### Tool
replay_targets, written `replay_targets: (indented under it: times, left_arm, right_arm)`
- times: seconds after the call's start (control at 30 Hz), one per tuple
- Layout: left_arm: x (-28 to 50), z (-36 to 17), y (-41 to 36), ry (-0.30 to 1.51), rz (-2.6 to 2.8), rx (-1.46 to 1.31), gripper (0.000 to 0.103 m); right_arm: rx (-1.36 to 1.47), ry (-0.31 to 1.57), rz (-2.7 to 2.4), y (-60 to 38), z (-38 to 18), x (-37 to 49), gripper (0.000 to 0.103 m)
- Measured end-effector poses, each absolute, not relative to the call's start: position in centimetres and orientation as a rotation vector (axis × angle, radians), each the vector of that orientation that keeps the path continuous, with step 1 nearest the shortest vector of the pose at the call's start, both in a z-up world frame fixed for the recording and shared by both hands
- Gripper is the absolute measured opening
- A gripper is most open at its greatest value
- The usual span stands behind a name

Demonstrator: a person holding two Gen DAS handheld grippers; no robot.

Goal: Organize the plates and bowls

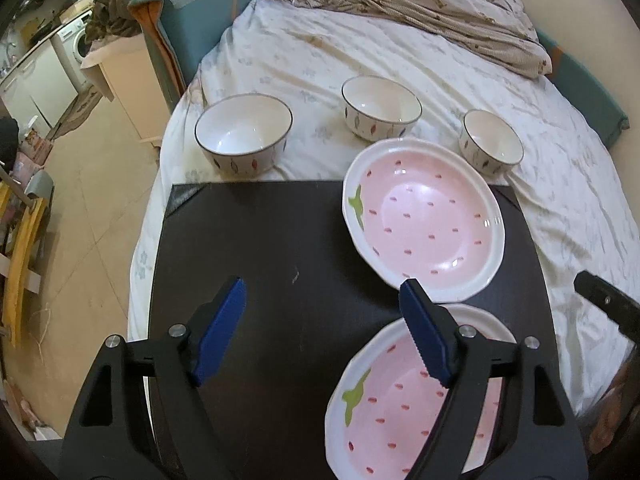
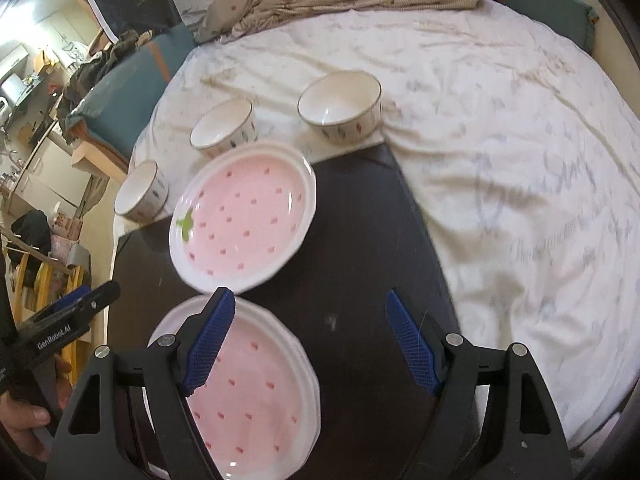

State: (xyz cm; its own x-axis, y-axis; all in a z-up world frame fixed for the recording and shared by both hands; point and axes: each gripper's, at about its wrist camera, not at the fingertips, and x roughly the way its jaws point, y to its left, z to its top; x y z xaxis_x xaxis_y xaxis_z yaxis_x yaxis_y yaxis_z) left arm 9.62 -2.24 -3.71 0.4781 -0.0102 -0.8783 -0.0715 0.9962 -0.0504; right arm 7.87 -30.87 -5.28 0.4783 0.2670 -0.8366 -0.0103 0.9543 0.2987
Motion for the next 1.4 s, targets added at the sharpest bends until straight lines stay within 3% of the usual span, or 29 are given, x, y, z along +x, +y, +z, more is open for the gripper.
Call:
replay_targets:
  times: [0.4,0.67,1.0,1.07,1.17,1.3,1.4]
  left_arm:
    - [12.0,-5.5,-0.3,1.144,0.078,-0.202,0.076]
    - [15.1,-7.5,-1.5,1.174,0.053,-0.150,0.076]
    - [18.9,-10.9,-1.2,1.251,0.023,-0.194,0.076]
    - [19.3,-11.0,-1.4,1.246,0.000,-0.208,0.073]
    - [20.1,-11.4,-1.5,1.261,-0.032,-0.280,0.069]
    - [21.1,-12.5,-2.2,1.293,-0.054,-0.254,0.046]
    - [21.3,-13.2,-2.3,1.316,-0.065,-0.244,0.034]
  right_arm:
    - [0.271,1.073,0.117,-34.4,-7.6,13.8,0.080]
    - [0.447,1.144,0.172,-35.8,-9.9,16.2,0.080]
    - [0.457,1.219,0.319,-32.0,-12.5,19.9,0.061]
    - [0.449,1.226,0.321,-31.6,-13.0,20.4,0.059]
    - [0.444,1.246,0.337,-31.3,-13.8,21.1,0.045]
    - [0.491,1.297,0.391,-30.8,-15.1,21.5,0.027]
    - [0.498,1.311,0.396,-30.9,-15.3,21.6,0.024]
